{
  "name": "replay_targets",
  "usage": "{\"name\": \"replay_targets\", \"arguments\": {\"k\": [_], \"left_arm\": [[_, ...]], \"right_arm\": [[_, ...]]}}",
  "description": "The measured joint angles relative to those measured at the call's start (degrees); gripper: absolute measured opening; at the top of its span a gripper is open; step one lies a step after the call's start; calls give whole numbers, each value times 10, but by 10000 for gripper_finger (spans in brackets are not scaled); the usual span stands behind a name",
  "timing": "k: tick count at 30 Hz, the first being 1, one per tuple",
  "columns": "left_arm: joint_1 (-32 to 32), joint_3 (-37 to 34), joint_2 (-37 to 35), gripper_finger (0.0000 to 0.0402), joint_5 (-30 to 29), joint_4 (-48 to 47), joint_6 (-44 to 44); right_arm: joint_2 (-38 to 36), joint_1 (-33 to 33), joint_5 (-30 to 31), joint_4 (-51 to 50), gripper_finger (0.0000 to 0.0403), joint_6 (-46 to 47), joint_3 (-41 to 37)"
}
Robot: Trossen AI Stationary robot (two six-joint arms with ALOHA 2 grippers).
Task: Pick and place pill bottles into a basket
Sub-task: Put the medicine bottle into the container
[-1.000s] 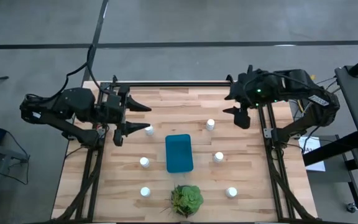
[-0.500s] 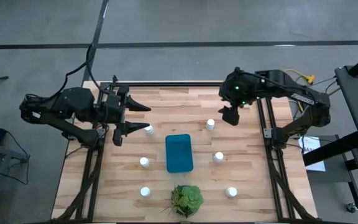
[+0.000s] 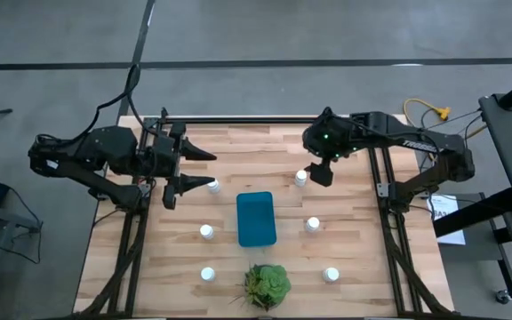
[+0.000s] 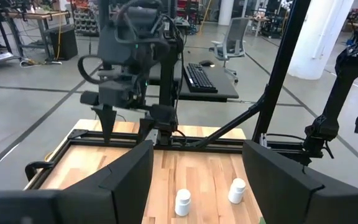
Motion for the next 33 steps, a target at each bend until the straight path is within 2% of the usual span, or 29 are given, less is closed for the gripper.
{"name": "replay_targets", "arguments": {"k": [10,18,33], "left_arm": [[0,-3,8,231,0,-3,-12],[0,-13,9,231,2,-5,-16],[0,-15,11,231,-13,-9,-15]], "right_arm": [[-7,0,-5,74,299,16,-86],[-7,0,-34,139,300,43,-141],[-4,-15,-31,181,293,-39,-222]]}}
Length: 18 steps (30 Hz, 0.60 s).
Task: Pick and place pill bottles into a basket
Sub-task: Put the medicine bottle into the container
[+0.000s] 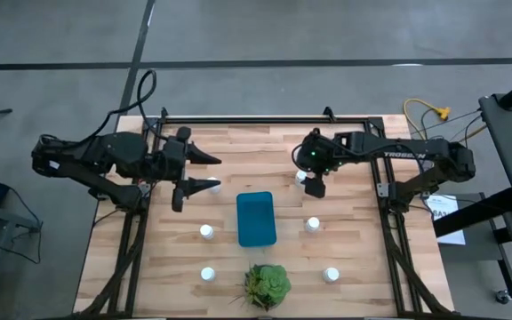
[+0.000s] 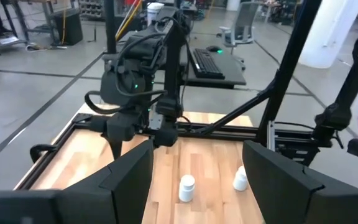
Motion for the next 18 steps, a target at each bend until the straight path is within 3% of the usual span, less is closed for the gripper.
{"name": "replay_targets", "arguments": {"k": [18], "left_arm": [[0,1,26,231,-27,5,0]], "right_arm": [[3,-59,-44,81,290,-81,-87]]}}
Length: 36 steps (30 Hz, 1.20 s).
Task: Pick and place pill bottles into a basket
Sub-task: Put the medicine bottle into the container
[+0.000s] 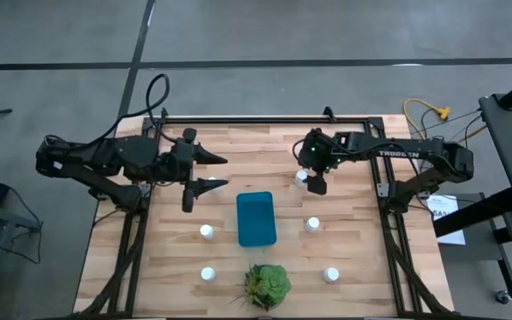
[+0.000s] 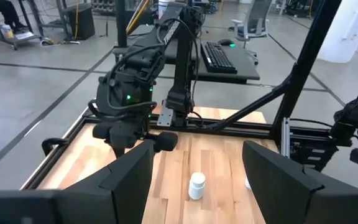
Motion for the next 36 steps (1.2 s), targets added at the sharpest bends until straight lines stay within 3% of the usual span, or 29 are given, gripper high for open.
{"name": "replay_targets", "arguments": {"k": [22,36], "left_arm": [[0,0,-6,231,0,-1,0],[0,0,-6,231,0,-1,1]], "right_arm": [[123,-38,-30,43,287,-31,15],[141,-39,-33,32,272,-21,16]]}}
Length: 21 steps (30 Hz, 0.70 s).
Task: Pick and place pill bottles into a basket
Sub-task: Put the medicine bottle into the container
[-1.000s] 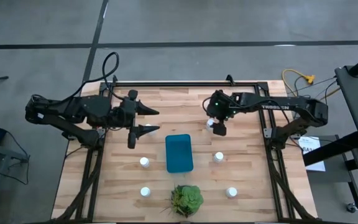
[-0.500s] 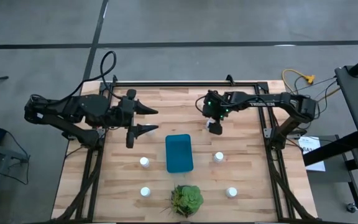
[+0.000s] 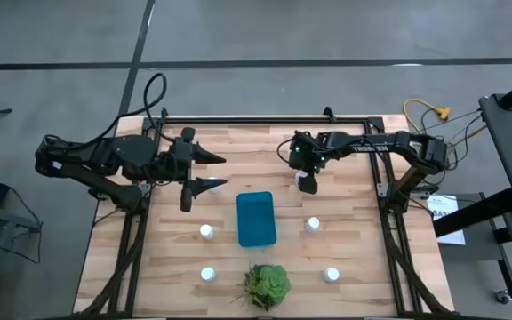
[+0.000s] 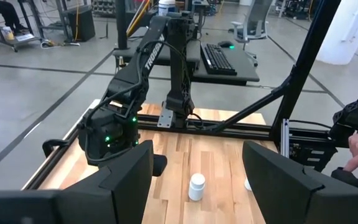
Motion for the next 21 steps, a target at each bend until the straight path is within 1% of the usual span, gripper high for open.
{"name": "replay_targets", "arguments": {"k": [6,15,21], "left_arm": [[0,0,0,231,0,0,0],[0,0,0,231,0,0,0],[0,0,0,231,0,0,0]], "right_arm": [[0,0,0,-5,237,1,0],[-6,0,0,-19,149,10,1],[-17,0,0,-31,148,16,10]]}}
